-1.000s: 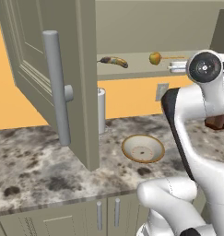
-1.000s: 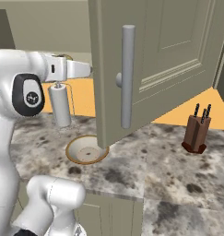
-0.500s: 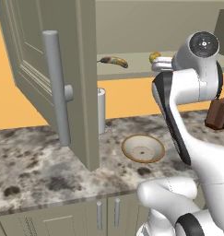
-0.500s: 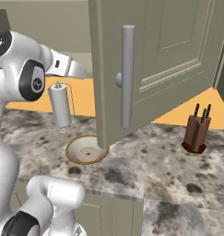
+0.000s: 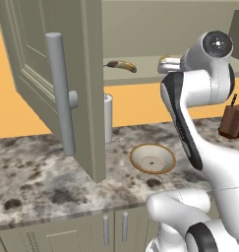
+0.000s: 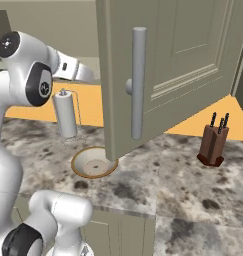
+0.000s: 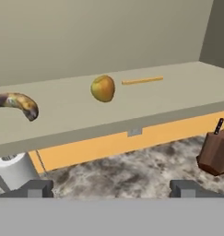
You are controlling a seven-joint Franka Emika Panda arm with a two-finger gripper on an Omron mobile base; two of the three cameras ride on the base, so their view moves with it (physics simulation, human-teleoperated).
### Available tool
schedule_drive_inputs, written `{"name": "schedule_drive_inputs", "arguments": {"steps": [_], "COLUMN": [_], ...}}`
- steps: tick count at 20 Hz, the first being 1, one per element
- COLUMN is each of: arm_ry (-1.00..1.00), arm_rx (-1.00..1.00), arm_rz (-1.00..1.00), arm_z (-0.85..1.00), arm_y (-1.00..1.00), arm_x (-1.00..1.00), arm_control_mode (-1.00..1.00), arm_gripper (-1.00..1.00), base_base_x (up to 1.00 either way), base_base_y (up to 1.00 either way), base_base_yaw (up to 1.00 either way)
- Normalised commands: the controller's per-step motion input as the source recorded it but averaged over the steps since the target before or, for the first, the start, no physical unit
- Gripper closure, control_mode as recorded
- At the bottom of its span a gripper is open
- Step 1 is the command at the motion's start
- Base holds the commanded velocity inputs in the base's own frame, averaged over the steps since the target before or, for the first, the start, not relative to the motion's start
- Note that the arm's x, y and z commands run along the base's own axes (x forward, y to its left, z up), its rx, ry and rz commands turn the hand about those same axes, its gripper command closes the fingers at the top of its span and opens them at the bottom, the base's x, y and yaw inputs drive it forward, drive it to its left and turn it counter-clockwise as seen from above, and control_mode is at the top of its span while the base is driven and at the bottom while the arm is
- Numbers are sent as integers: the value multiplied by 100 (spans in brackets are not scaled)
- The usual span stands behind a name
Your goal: Open the cabinet. Pick the banana and apple from the cabinet and place them into the bowl. Then close the cabinet.
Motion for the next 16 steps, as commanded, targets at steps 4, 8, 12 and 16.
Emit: {"name": "schedule_drive_inputs", "arguments": {"steps": [4, 8, 12, 16], "arm_ry": [-12, -6, 4, 12], "arm_rx": [0, 0, 1, 1], "arm_rz": [16, 15, 11, 6], "arm_z": [0, 0, -3, 0], "arm_y": [-14, -26, -25, -16], "arm_x": [30, 39, 55, 72], "arm_control_mode": [-100, -100, -100, -100], "arm_gripper": [-100, -100, -100, -100], "base_base_x": [0, 0, 0, 0], "base_base_y": [0, 0, 0, 0], "base_base_yaw": [0, 0, 0, 0]}}
